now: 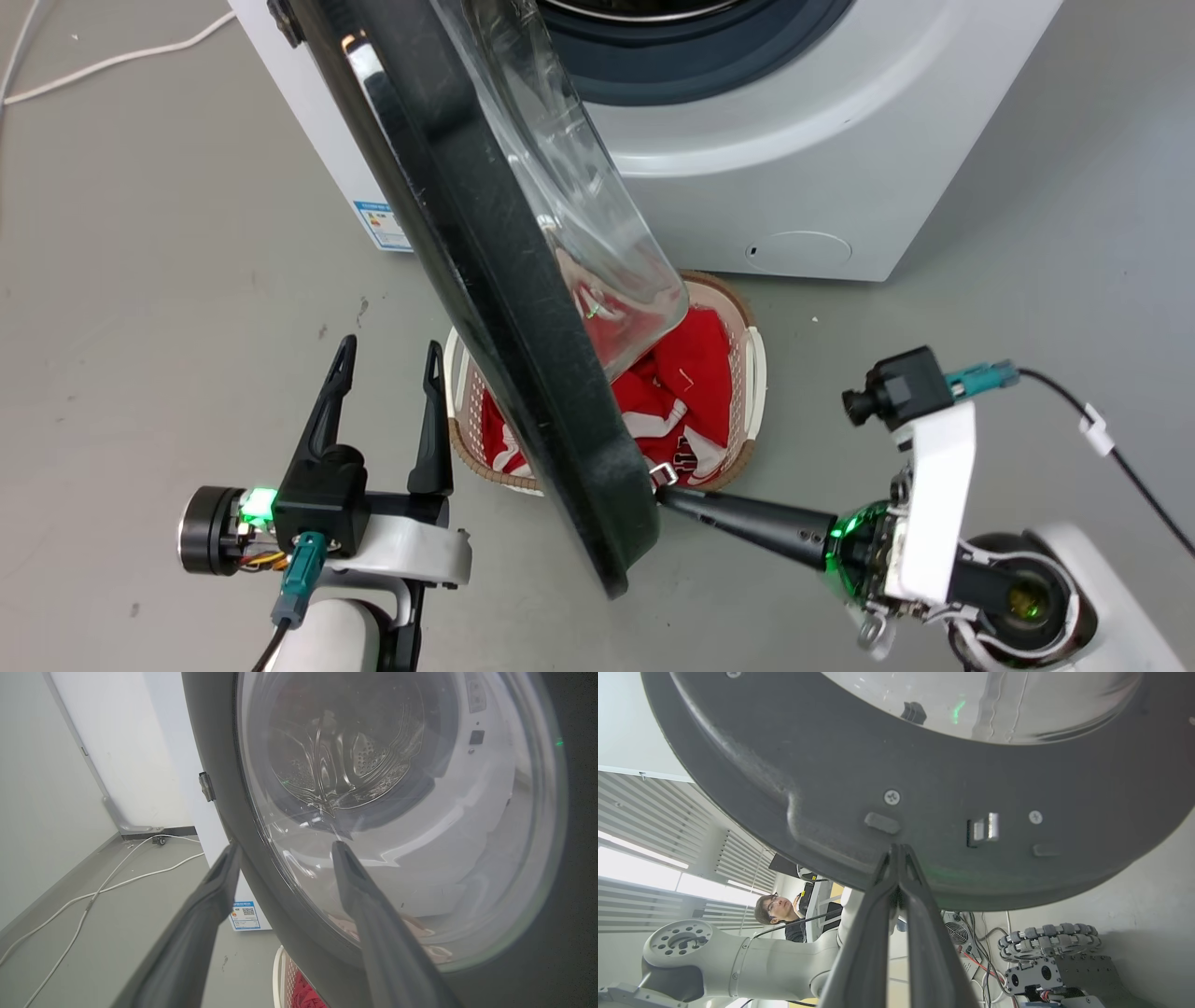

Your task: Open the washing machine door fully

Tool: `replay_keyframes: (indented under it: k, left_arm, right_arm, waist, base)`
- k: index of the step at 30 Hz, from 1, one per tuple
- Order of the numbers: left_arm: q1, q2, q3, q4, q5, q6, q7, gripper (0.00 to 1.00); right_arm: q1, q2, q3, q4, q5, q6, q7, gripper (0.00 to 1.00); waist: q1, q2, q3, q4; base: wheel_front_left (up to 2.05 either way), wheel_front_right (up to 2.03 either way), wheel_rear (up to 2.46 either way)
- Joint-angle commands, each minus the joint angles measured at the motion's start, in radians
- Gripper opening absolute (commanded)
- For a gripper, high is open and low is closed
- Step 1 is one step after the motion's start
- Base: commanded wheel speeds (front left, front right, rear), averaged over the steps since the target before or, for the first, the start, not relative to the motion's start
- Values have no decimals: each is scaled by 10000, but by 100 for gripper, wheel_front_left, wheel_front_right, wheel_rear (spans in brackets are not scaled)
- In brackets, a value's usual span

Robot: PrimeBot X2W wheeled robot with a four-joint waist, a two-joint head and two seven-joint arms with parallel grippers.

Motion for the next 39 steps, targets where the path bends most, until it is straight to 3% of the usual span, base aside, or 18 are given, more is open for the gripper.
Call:
replay_keyframes:
  k: [1,10,16,19,27,35,39]
  left_arm:
    - [79,50,30,14,11,4,-28,100]
    - [520,51,137,119,-10,-18,-28,100]
    - [927,59,174,177,-12,-40,-28,100]
    - [1098,55,181,177,-16,-60,-28,100]
    - [1433,33,220,152,-53,-35,-28,100]
    - [1758,28,283,106,-34,-54,-28,100]
    - [1905,24,319,80,-18,-50,-28,100]
  right_arm:
    - [210,123,106,20,43,25,-4,0]
    - [882,134,210,242,-189,25,-274,0]
    - [1354,176,-220,-22,-458,25,-1038,2]
    - [1561,218,-659,-341,-722,23,-1728,100]
    - [1953,493,-1926,-1251,-2761,23,-5139,100]
    - [2249,-128,-1743,-1061,-6713,23,-9711,100]
    - [2378,-144,-1805,-679,-8736,23,-10655,100]
  waist:
    - [1,0,-80,-20]
    - [1,0,-715,-141]
    - [1,0,-1287,-263]
    - [1,0,-1541,-294]
    - [1,0,-2012,-301]
    - [1,0,-2322,-333]
    - [1,0,-2409,-360]
  base:
    - [0,0,0]
    - [0,0,0]
    - [0,0,0]
    - [0,0,0]
    - [0,0,0]
    - [0,0,0]
    - [0,0,0]
